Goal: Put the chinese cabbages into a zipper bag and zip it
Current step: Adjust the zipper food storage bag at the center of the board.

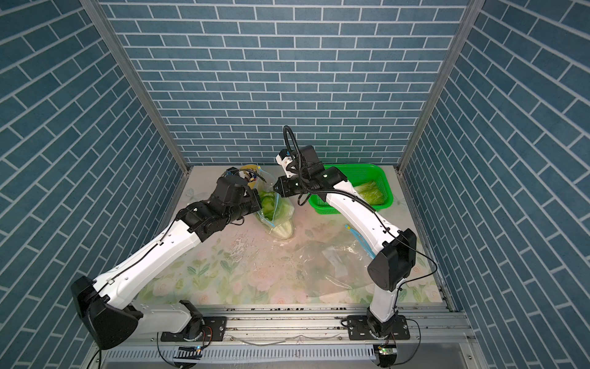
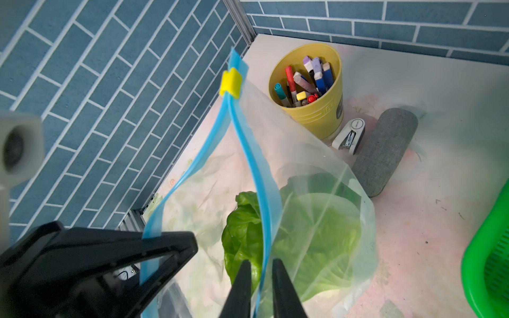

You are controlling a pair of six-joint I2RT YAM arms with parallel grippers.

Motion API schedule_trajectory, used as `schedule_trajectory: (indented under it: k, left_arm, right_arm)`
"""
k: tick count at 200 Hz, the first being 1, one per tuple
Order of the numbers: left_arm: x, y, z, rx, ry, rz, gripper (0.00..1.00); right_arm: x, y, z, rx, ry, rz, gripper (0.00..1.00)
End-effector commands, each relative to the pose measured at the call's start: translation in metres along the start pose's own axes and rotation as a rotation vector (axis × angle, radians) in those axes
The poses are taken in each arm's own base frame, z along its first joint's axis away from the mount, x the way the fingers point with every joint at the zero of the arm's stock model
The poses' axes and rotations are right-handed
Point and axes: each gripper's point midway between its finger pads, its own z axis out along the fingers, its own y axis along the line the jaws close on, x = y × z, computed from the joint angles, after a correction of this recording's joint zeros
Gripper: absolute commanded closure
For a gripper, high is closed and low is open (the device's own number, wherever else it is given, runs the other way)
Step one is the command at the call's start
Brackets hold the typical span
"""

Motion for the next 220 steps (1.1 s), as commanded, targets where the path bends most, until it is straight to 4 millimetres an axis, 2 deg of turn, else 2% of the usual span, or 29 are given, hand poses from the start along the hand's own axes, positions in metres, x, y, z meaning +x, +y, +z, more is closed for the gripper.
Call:
schedule_trajectory:
  k: [1, 18, 35, 62, 83, 104, 124, 154, 190, 220]
  left_arm:
    - [-0.012, 0.003, -0.003, -0.015, -0.055, -0.019, 1.0]
    - [-0.012, 0.004, -0.001, -0.014, -0.059, -0.024, 1.0]
    - [-0.014, 0.004, 0.0, -0.013, -0.057, -0.034, 1.0]
    - [-0.017, 0.002, 0.001, -0.007, -0.069, -0.042, 1.0]
    - [-0.018, 0.002, 0.003, -0.01, -0.07, -0.054, 1.0]
    - [-0.018, 0.003, 0.004, -0.013, -0.077, -0.055, 1.0]
    - [-0.018, 0.005, 0.005, -0.021, -0.079, -0.056, 1.0]
    - [-0.018, 0.004, 0.007, -0.023, -0.075, -0.054, 1.0]
    - [-0.017, 0.004, 0.009, -0.019, -0.073, -0.058, 1.0]
    - [-0.018, 0.003, 0.008, -0.013, -0.075, -0.06, 1.0]
  right_arm:
    - [-0.01, 0.012, -0.036, 0.034, -0.078, -0.074, 0.7]
    - [-0.007, 0.013, -0.051, 0.059, -0.112, -0.079, 0.58]
    - [0.001, 0.011, -0.065, 0.1, -0.131, -0.083, 0.51]
    - [0.023, 0.012, -0.078, 0.131, -0.131, -0.099, 0.49]
    - [0.045, 0.017, -0.079, 0.125, -0.125, -0.12, 0.47]
    - [0.071, 0.02, -0.073, 0.128, -0.078, -0.134, 0.46]
    - [0.094, 0.034, -0.059, 0.098, -0.034, -0.179, 0.45]
    - [0.113, 0.054, -0.045, 0.109, -0.017, -0.275, 0.43]
    - [0.113, 0.05, -0.022, 0.181, -0.007, -0.292, 0.43]
    - [0.106, 0.045, -0.01, 0.213, -0.053, -0.309, 0.48]
